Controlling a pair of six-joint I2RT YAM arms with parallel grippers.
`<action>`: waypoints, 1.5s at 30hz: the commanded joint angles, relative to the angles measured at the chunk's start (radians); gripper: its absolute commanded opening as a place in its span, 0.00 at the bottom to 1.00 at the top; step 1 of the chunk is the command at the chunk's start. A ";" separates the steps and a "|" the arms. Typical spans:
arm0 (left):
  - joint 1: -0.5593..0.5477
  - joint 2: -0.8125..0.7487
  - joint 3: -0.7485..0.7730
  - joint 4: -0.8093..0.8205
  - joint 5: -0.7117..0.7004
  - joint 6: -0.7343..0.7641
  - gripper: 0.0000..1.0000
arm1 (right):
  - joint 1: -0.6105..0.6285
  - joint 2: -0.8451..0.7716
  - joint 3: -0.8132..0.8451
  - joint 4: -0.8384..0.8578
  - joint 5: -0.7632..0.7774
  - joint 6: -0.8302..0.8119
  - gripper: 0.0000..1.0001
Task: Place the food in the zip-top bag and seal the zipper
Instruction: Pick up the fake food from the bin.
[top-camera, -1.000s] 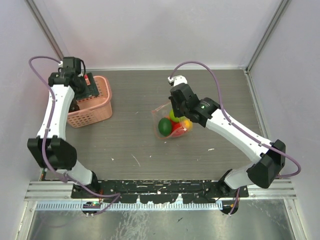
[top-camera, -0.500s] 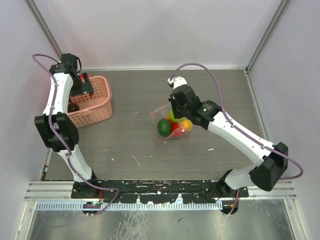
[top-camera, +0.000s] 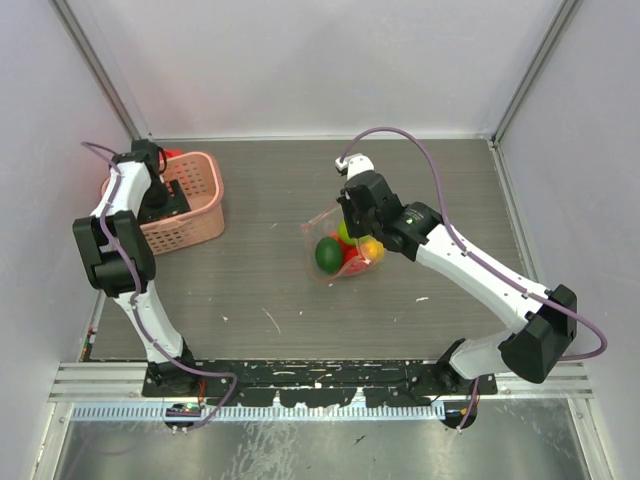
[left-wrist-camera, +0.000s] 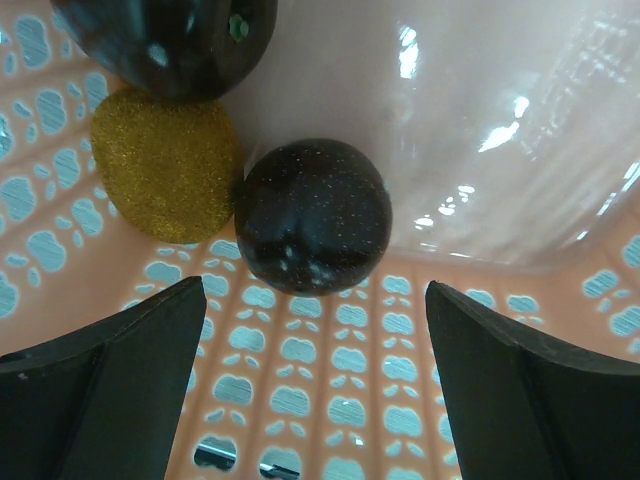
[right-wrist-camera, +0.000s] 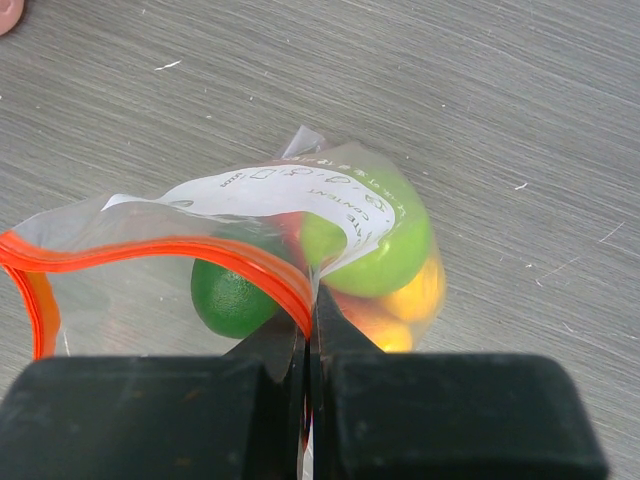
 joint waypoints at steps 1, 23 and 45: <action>0.023 -0.010 -0.050 0.089 0.036 -0.012 0.92 | -0.005 -0.035 0.007 0.050 0.003 -0.009 0.00; 0.027 0.069 -0.127 0.172 0.105 0.004 0.71 | -0.005 -0.044 -0.014 0.059 0.000 0.007 0.00; 0.018 -0.173 -0.126 0.157 0.218 -0.029 0.42 | -0.005 -0.019 0.037 0.002 0.049 0.050 0.00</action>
